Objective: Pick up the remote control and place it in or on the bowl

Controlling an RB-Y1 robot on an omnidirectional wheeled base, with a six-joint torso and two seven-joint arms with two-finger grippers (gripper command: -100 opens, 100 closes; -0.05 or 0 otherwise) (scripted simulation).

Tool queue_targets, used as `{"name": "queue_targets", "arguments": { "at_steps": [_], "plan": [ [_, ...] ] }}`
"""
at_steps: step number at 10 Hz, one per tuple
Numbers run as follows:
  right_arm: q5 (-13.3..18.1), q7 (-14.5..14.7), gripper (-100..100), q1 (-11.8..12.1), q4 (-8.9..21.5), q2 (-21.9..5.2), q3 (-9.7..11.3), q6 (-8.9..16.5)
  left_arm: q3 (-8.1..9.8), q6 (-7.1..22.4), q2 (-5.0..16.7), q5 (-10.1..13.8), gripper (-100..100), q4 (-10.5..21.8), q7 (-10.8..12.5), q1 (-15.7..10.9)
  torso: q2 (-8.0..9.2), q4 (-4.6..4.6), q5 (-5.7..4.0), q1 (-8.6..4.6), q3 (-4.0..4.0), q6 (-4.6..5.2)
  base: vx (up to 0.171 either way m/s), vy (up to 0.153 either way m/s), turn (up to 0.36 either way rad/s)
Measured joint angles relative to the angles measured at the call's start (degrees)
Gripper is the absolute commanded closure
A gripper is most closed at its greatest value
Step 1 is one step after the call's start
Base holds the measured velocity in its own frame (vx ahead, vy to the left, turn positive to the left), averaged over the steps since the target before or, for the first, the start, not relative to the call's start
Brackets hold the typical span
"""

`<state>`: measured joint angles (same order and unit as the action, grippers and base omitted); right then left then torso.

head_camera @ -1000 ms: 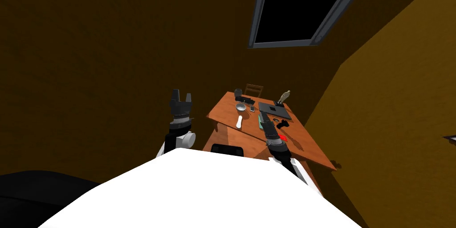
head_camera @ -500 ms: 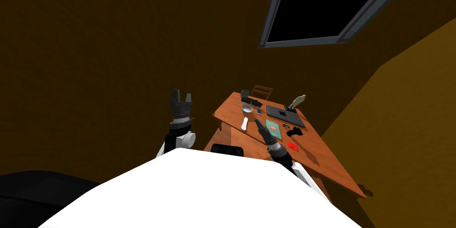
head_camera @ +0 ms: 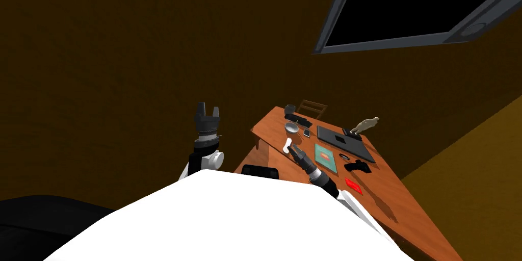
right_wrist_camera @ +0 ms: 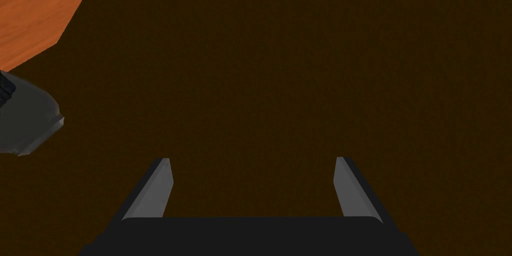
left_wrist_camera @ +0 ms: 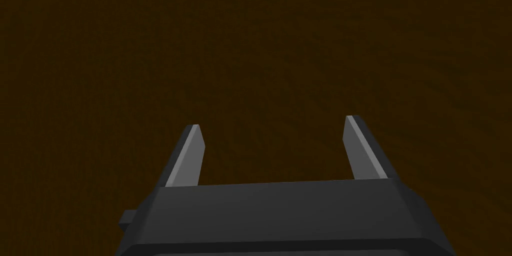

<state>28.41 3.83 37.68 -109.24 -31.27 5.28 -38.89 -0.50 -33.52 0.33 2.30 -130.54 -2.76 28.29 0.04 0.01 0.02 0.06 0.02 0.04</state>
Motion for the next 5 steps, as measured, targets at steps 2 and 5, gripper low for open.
{"name": "queue_targets", "arguments": {
  "at_steps": [2, 5],
  "plan": [
    [3.3, 1.8, -100, 0.9, 1.7, -2.3, 0.5, -0.3, 0.00, 0.0, 0.0, 0.0, 0, 0.0, 0.0, 0.0, 0.02, 0.01, 0.00, -0.03, 0.01, 0.01, -0.002, 0.019, 0.256],
    [8.1, 3.8, -100, 1.6, 4.7, -6.4, 0.7, -0.5, 0.00, 0.0, 0.0, 0.0, 0, 0.0, 0.0, 0.0, 0.01, 0.01, 0.00, -0.04, 0.01, -0.04, 0.000, 0.012, 0.219]
  ]
}}
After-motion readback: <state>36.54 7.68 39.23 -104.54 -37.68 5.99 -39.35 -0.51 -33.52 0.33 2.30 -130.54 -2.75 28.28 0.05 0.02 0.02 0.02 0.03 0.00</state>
